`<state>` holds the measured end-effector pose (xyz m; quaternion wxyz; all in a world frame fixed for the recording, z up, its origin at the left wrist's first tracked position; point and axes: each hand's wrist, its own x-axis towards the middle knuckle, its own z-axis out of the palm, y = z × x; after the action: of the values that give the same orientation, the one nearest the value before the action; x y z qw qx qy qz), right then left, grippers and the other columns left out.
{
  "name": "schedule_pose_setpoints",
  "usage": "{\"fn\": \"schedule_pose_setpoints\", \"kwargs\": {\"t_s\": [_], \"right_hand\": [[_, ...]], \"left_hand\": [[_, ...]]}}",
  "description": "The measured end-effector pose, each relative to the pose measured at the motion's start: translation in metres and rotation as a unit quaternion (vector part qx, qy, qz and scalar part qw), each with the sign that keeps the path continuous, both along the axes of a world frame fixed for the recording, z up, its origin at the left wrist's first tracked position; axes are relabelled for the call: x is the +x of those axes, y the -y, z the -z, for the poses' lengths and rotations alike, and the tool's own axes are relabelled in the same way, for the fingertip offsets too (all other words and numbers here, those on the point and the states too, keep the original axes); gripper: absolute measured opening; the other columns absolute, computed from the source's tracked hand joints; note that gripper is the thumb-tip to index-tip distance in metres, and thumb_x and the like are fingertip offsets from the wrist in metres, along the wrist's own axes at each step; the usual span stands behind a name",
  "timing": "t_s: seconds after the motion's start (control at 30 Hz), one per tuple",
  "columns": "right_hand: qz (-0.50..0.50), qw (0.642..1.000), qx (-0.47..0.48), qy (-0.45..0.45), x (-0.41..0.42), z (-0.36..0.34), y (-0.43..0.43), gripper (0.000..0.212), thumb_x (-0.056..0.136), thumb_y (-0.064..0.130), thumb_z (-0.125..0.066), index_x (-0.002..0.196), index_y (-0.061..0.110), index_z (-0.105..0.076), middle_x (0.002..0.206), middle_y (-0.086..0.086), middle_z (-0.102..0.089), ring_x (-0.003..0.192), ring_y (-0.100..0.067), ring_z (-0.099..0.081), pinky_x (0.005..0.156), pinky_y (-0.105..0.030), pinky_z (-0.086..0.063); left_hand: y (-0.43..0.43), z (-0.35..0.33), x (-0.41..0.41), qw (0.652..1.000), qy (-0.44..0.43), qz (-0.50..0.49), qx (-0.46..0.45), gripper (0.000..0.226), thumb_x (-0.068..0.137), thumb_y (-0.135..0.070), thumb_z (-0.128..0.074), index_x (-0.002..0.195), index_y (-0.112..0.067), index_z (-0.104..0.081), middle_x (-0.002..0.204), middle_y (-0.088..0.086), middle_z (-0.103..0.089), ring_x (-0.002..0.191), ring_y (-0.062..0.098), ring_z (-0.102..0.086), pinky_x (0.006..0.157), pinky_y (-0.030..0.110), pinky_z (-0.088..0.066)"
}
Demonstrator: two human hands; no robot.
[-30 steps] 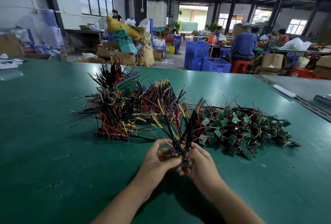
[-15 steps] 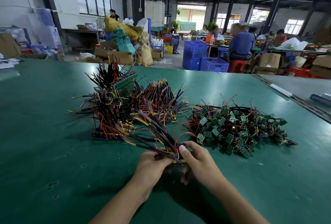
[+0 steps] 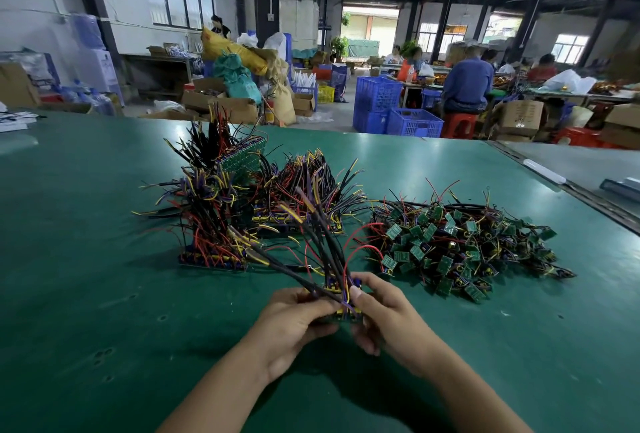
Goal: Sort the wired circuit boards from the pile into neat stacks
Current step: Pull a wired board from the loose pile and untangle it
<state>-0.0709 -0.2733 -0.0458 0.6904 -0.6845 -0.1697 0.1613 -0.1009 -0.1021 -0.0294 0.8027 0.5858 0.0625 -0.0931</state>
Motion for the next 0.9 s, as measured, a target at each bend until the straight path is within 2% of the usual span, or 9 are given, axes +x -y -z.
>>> {"fn": "schedule_pose_setpoints", "kwargs": {"t_s": [0.07,0.2,0.3,0.53,0.6,0.73,0.8,0.87,0.9], "right_hand": [[-0.008,0.999,0.033,-0.025,-0.001,0.001,-0.003,0.036,0.091,0.039,-0.060,0.120,0.020,-0.055,0.064,-0.016,-0.044,0.041,-0.018,-0.049,0.039,-0.020,-0.033],[-0.018,0.992,0.091,-0.085,-0.002,0.003,-0.007,0.037,0.086,0.033,-0.060,0.119,0.016,-0.057,0.076,-0.015,-0.032,0.049,-0.017,-0.051,0.040,-0.019,-0.031],[-0.028,0.988,0.110,-0.107,-0.002,0.003,-0.007,0.034,0.085,0.031,-0.061,0.115,0.016,-0.060,0.079,-0.014,-0.031,0.049,-0.016,-0.050,0.040,-0.019,-0.031],[-0.043,0.985,0.118,-0.117,-0.006,-0.005,-0.008,0.031,0.086,0.032,-0.060,0.113,0.018,-0.062,0.074,-0.011,-0.030,0.046,-0.014,-0.049,0.042,-0.018,-0.033],[-0.047,0.989,0.097,-0.101,-0.007,-0.006,-0.008,0.027,0.089,0.032,-0.059,0.113,0.020,-0.062,0.073,-0.012,-0.031,0.045,-0.015,-0.048,0.042,-0.019,-0.031],[-0.021,0.999,0.020,-0.043,-0.006,-0.008,-0.007,0.023,0.098,0.034,-0.049,0.118,0.024,-0.055,0.061,-0.011,-0.055,0.043,-0.022,-0.052,0.041,-0.022,-0.038],[0.020,0.999,-0.009,-0.023,-0.005,-0.008,-0.009,0.035,0.088,0.043,-0.041,0.112,0.020,-0.054,0.058,-0.012,-0.054,0.041,-0.022,-0.048,0.041,-0.022,-0.036],[0.054,0.998,-0.042,0.004,-0.007,-0.007,-0.011,0.047,0.078,0.050,-0.043,0.102,0.010,-0.050,0.057,-0.010,-0.047,0.042,-0.019,-0.039,0.042,-0.021,-0.029],[0.058,0.997,-0.045,0.013,-0.008,-0.006,-0.011,0.041,0.074,0.046,-0.046,0.097,0.011,-0.050,0.059,-0.010,-0.044,0.044,-0.018,-0.037,0.042,-0.021,-0.027]], "left_hand": [[-0.002,-0.001,0.001,1.000,-0.008,0.007,-0.028,0.023,0.081,0.006,-0.065,0.069,-0.010,-0.078,0.079,0.005,-0.073,0.070,0.009,-0.067,0.057,0.023,-0.055],[-0.003,0.001,0.002,0.996,-0.034,0.002,-0.082,0.010,0.069,0.002,-0.070,0.068,-0.006,-0.077,0.075,0.007,-0.072,0.065,0.011,-0.068,0.051,0.024,-0.054],[-0.003,0.004,0.002,0.994,-0.041,0.008,-0.102,0.010,0.060,-0.003,-0.072,0.070,-0.004,-0.076,0.075,0.009,-0.072,0.064,0.012,-0.068,0.050,0.024,-0.054],[-0.006,0.009,0.004,0.992,-0.038,0.010,-0.123,0.010,0.059,-0.003,-0.072,0.069,-0.005,-0.076,0.076,0.010,-0.072,0.066,0.014,-0.070,0.050,0.025,-0.054],[-0.006,0.007,0.003,0.993,-0.030,0.013,-0.111,0.008,0.063,-0.001,-0.071,0.067,-0.006,-0.076,0.075,0.009,-0.072,0.066,0.013,-0.070,0.051,0.025,-0.055],[-0.002,0.004,0.003,1.000,0.018,-0.019,-0.009,0.027,0.080,0.008,-0.065,0.065,-0.011,-0.078,0.077,0.006,-0.074,0.068,0.010,-0.069,0.054,0.024,-0.055],[0.002,0.008,0.003,0.998,0.038,-0.042,0.011,0.026,0.080,0.006,-0.067,0.067,-0.013,-0.078,0.080,0.006,-0.075,0.071,0.011,-0.070,0.056,0.024,-0.055],[0.008,0.006,-0.001,0.995,0.073,-0.062,0.022,0.015,0.077,0.002,-0.071,0.077,-0.011,-0.079,0.086,0.009,-0.076,0.076,0.016,-0.072,0.060,0.027,-0.057],[0.011,0.009,-0.001,0.993,0.092,-0.068,0.033,0.013,0.075,0.000,-0.074,0.082,-0.010,-0.078,0.087,0.010,-0.076,0.078,0.019,-0.072,0.062,0.028,-0.057]]}}
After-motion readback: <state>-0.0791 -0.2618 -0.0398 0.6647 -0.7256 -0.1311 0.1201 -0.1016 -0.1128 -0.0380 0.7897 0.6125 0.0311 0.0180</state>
